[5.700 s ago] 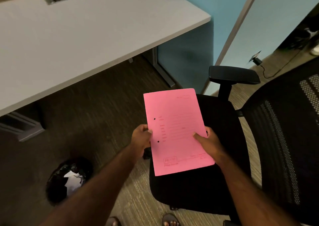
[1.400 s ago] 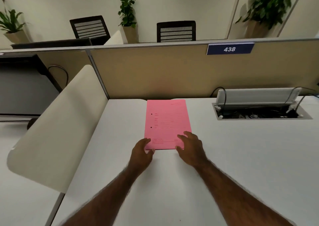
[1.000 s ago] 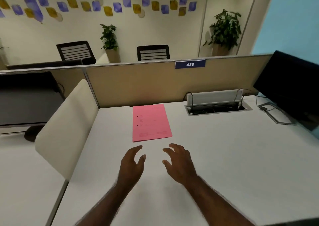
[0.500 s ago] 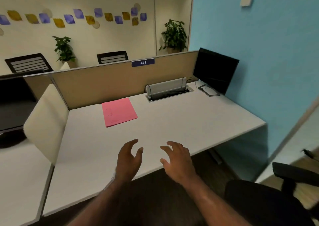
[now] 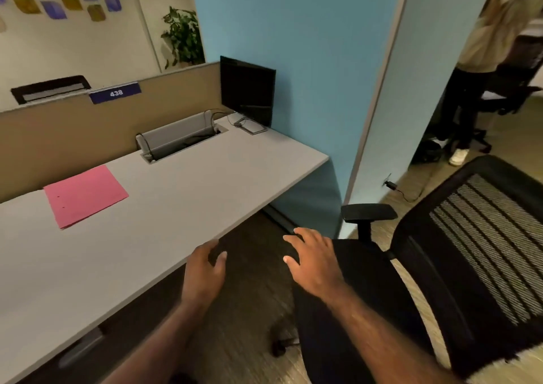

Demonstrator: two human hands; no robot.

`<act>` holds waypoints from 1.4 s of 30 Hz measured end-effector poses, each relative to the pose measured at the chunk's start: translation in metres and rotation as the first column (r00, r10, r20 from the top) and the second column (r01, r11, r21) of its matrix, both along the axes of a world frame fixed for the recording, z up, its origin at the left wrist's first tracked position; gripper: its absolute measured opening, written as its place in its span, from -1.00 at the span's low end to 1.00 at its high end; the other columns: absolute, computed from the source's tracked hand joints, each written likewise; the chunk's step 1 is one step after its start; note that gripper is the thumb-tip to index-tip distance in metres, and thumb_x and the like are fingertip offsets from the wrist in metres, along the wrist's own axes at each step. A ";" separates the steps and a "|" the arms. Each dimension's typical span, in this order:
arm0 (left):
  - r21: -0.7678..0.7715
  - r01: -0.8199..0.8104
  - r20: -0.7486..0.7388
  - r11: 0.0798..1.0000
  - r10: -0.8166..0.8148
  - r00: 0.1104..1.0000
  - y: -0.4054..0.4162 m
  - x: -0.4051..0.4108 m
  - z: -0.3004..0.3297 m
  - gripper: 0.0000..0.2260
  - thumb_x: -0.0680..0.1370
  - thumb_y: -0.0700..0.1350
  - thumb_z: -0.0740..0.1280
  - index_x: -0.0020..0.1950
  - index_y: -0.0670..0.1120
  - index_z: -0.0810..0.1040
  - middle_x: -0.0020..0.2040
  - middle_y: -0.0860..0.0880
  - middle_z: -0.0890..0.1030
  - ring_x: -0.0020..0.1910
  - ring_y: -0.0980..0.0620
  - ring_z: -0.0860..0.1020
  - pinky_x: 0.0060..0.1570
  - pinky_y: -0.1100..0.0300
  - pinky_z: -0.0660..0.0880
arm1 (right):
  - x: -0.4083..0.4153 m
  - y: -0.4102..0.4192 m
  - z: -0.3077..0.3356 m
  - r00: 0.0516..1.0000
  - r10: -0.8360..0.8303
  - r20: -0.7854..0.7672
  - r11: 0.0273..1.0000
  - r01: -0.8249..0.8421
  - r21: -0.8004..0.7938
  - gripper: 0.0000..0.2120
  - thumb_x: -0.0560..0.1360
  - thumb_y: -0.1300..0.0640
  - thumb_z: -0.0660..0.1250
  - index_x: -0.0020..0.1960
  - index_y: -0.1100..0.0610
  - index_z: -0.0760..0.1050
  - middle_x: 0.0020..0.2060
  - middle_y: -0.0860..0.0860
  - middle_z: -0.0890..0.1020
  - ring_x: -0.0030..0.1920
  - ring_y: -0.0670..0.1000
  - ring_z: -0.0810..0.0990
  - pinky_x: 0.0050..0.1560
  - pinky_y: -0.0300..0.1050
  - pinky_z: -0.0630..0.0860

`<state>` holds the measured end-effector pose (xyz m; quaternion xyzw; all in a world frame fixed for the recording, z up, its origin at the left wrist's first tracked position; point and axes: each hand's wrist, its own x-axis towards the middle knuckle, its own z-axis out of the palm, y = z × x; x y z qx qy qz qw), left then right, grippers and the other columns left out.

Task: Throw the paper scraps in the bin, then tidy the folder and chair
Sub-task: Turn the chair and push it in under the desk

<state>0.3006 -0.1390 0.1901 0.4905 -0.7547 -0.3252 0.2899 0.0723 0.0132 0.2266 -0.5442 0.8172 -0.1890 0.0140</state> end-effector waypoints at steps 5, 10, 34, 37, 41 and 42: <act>0.049 0.068 0.099 0.996 -0.072 0.992 0.045 -0.071 -0.032 -0.57 0.59 0.01 0.41 0.45 0.04 0.47 0.37 0.04 0.56 0.32 0.09 0.52 0.31 0.06 0.54 | -0.080 0.078 -0.010 0.988 -0.150 -0.028 0.986 0.151 0.074 -0.47 0.57 -0.18 0.36 0.52 -0.15 0.43 0.52 -0.06 0.45 0.55 0.03 0.37 0.53 0.15 0.31; 0.103 0.111 0.145 0.988 -0.126 0.981 0.093 -0.138 -0.056 -0.57 0.59 0.00 0.40 0.46 0.02 0.47 0.38 0.00 0.55 0.31 0.05 0.53 0.27 0.04 0.55 | -0.157 0.147 -0.006 0.953 -0.289 -0.086 0.946 0.298 0.125 -0.46 0.57 -0.18 0.35 0.52 -0.14 0.41 0.53 -0.04 0.44 0.57 0.07 0.34 0.53 0.21 0.30; 0.151 0.447 0.327 0.882 -0.471 0.819 0.264 -0.362 -0.117 -0.53 0.55 0.27 0.31 0.43 0.18 0.38 0.38 0.11 0.48 -0.15 0.21 0.60 -0.20 0.31 0.56 | -0.412 0.264 0.062 0.745 -0.506 -0.436 0.768 0.619 0.166 -0.25 0.42 -0.07 0.53 0.54 0.04 0.36 0.58 0.22 0.26 0.57 0.36 0.24 0.49 0.49 0.27; 0.160 0.513 0.361 0.843 -0.534 0.765 0.277 -0.368 -0.125 -0.49 0.54 0.32 0.28 0.44 0.20 0.36 0.39 0.12 0.46 -0.03 0.19 0.59 0.00 0.16 0.63 | -0.413 0.265 0.062 0.742 -0.506 -0.440 0.766 0.621 0.166 -0.24 0.40 -0.04 0.54 0.54 0.04 0.36 0.57 0.22 0.27 0.55 0.36 0.26 0.45 0.49 0.32; 0.180 0.594 0.413 0.784 -0.608 0.678 0.291 -0.374 -0.133 -0.45 0.53 0.35 0.26 0.47 0.19 0.35 0.43 0.11 0.45 0.27 0.13 0.50 0.26 0.01 0.55 | -0.414 0.267 0.062 0.738 -0.501 -0.453 0.767 0.621 0.163 -0.26 0.42 0.01 0.54 0.54 0.05 0.37 0.57 0.22 0.27 0.55 0.35 0.28 0.43 0.47 0.34; 0.185 0.596 0.415 0.781 -0.612 0.673 0.294 -0.374 -0.134 -0.45 0.52 0.35 0.25 0.47 0.18 0.35 0.43 0.11 0.45 0.30 0.13 0.48 0.27 0.01 0.54 | -0.415 0.268 0.062 0.737 -0.498 -0.456 0.768 0.619 0.162 -0.27 0.43 0.02 0.53 0.54 0.05 0.37 0.56 0.22 0.28 0.54 0.35 0.28 0.43 0.46 0.35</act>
